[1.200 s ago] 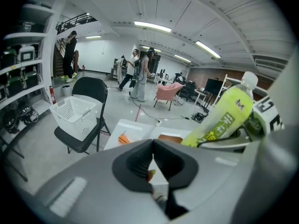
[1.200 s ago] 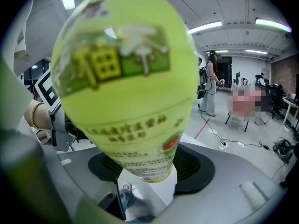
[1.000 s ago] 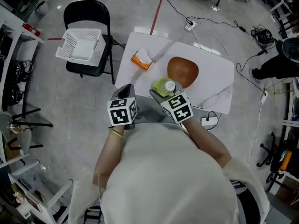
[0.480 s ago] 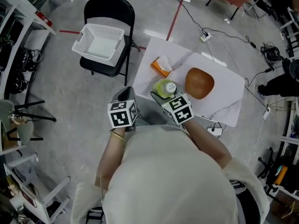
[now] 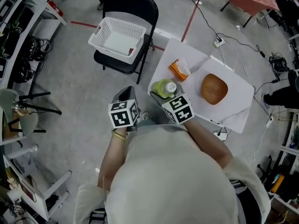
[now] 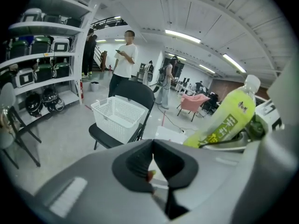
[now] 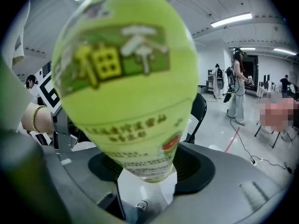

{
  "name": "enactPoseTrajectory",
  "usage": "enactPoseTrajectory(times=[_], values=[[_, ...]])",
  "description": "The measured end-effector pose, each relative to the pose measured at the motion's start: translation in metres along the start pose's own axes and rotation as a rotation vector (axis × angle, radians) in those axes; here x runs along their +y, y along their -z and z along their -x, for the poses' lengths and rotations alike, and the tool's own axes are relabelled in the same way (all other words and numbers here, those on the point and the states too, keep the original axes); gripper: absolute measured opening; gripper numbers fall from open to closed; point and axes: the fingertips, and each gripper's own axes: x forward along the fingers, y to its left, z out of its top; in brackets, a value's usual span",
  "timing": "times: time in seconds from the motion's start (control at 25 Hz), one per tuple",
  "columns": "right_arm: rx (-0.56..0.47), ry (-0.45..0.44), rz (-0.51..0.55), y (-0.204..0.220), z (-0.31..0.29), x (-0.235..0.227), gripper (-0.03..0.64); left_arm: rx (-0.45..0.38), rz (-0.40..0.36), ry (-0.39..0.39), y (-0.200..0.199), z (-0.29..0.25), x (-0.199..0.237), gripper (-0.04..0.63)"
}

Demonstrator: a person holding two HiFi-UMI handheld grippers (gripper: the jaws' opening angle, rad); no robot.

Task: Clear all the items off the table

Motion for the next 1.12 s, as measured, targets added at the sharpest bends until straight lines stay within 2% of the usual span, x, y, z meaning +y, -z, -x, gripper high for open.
enactPoseTrajectory(times=[0.36,0.68,1.12], values=[[0.009,-0.051,0.045,-0.032,-0.038,0.014,0.302,-0.011,0.059,-0.061,-0.006,0.006,0.051,0.009],[0.02,-0.104,0.068,-0.05,-0.068,0.001,0.302,-0.026,0.104,-0.118,-0.024,-0.009,0.072,0.009],[0.008,-0.19,0.151,-0.106,-0.12,-0.029,0.301,-0.022,0.143,-0.17,-0.068,-0.049,0.095,0.009]])
